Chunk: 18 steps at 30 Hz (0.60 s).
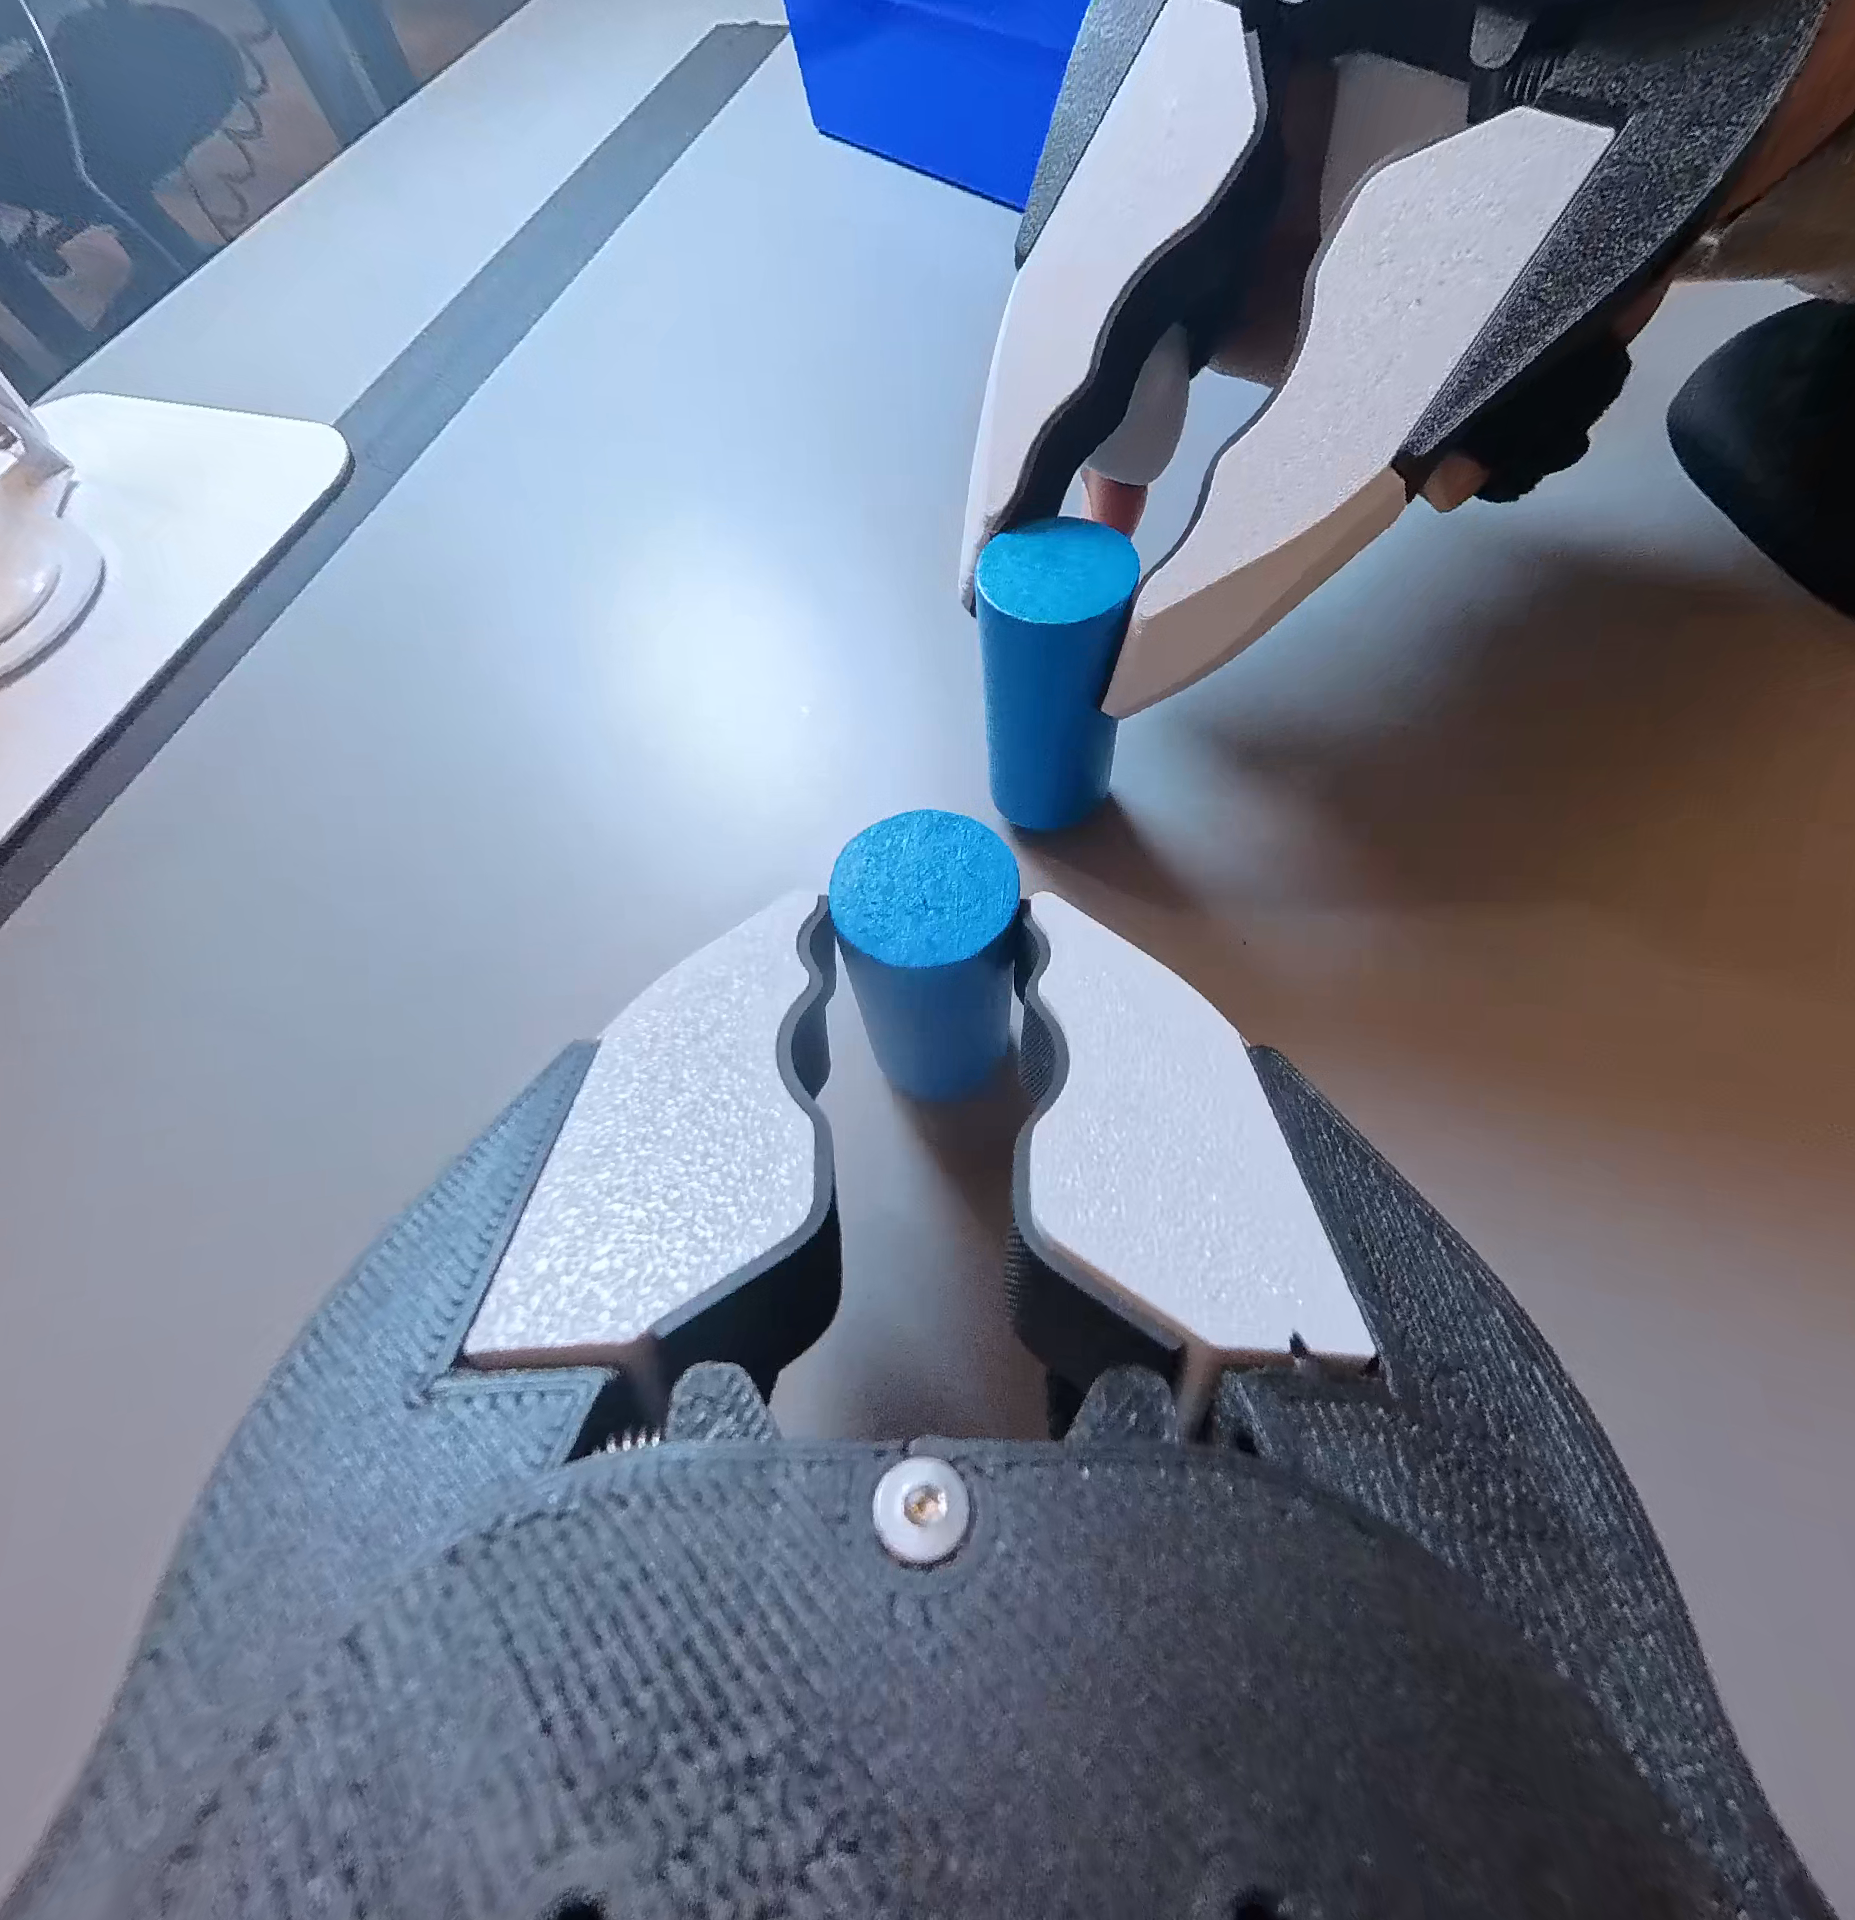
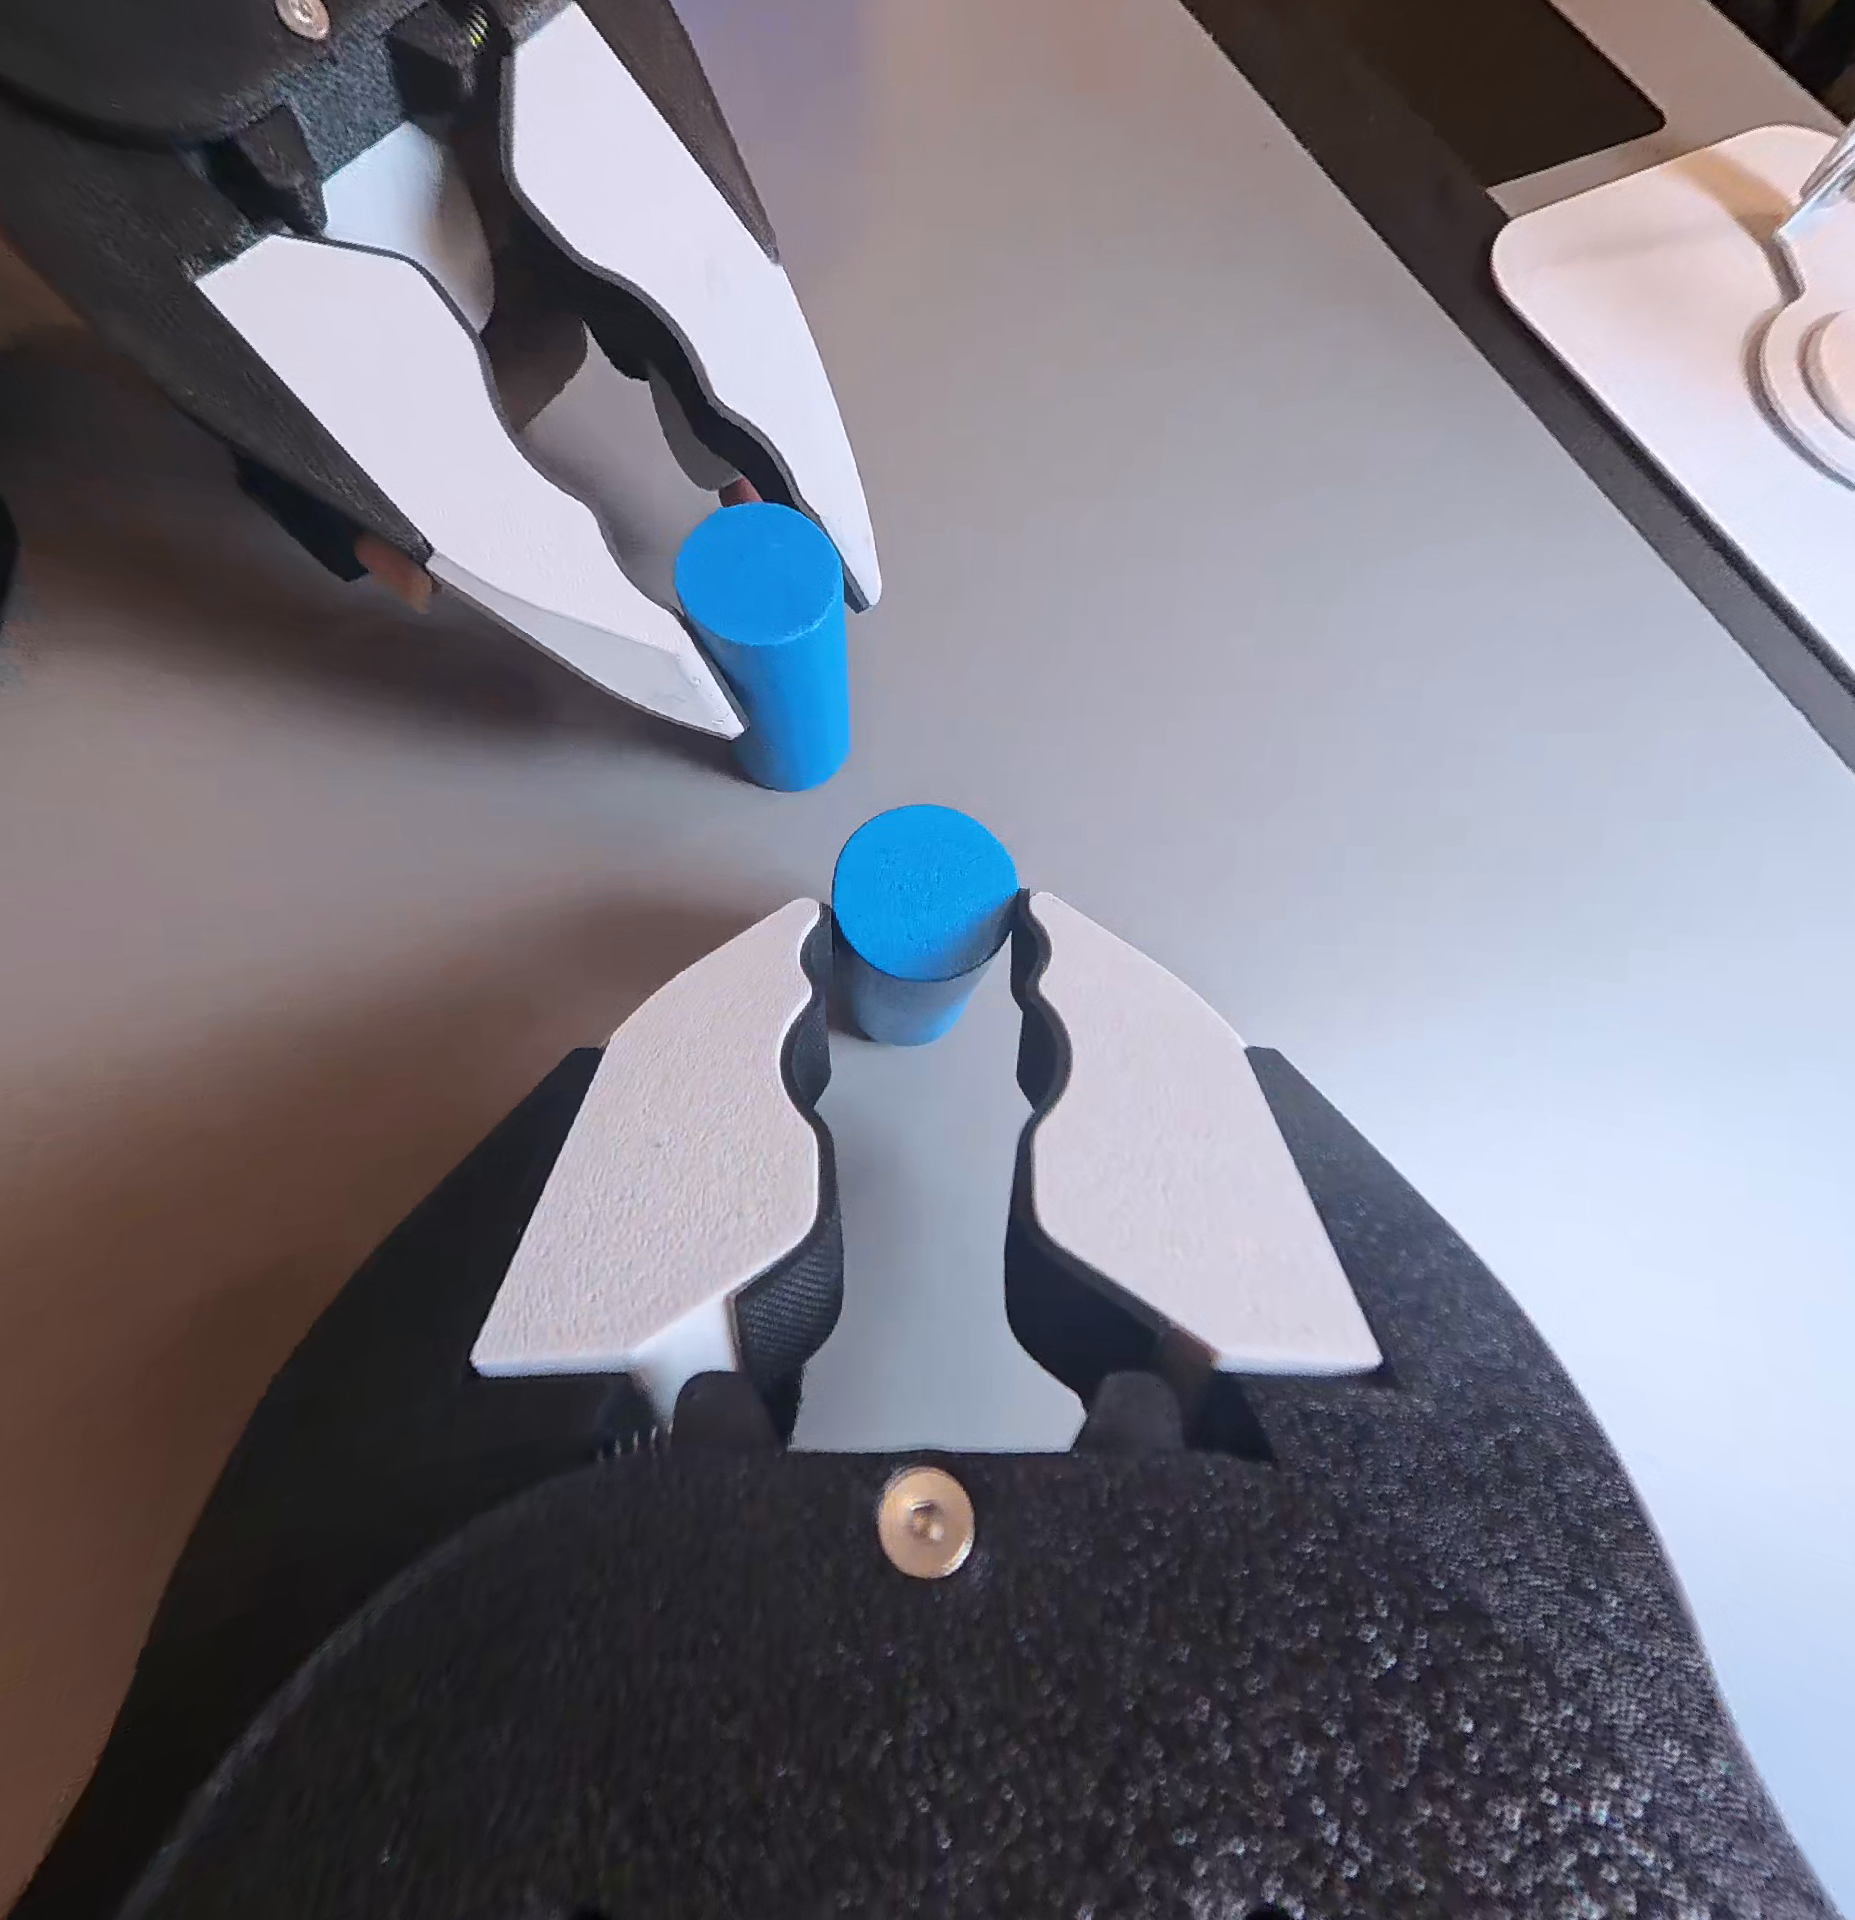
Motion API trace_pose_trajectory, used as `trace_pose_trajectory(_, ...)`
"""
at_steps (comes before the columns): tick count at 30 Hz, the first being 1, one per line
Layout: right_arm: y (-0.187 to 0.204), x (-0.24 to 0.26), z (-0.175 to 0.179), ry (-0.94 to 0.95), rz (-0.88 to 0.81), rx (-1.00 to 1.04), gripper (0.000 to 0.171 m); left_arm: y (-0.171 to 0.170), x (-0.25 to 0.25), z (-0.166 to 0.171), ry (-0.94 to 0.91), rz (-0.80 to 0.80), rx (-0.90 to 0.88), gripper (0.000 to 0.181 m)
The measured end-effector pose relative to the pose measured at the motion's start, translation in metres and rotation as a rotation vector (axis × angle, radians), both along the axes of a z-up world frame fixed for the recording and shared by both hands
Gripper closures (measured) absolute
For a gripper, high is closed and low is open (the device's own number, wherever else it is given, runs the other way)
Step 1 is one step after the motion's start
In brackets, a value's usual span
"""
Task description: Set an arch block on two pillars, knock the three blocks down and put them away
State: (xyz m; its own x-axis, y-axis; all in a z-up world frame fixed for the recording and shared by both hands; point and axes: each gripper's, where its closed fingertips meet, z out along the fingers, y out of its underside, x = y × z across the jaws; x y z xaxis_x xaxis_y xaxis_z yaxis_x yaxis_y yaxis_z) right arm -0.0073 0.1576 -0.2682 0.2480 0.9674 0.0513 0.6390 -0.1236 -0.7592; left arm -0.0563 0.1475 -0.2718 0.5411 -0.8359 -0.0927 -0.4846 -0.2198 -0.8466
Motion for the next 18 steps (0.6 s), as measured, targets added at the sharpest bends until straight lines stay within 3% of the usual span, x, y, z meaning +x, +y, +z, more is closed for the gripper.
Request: trace_pose_trajectory(18, -0.0018, -0.001, -0.0106, -0.015, 0.021, 0.015, 0.135, -0.0018, 0.0006, -0.0048, -0.034, -0.026, -0.02, 0.143)
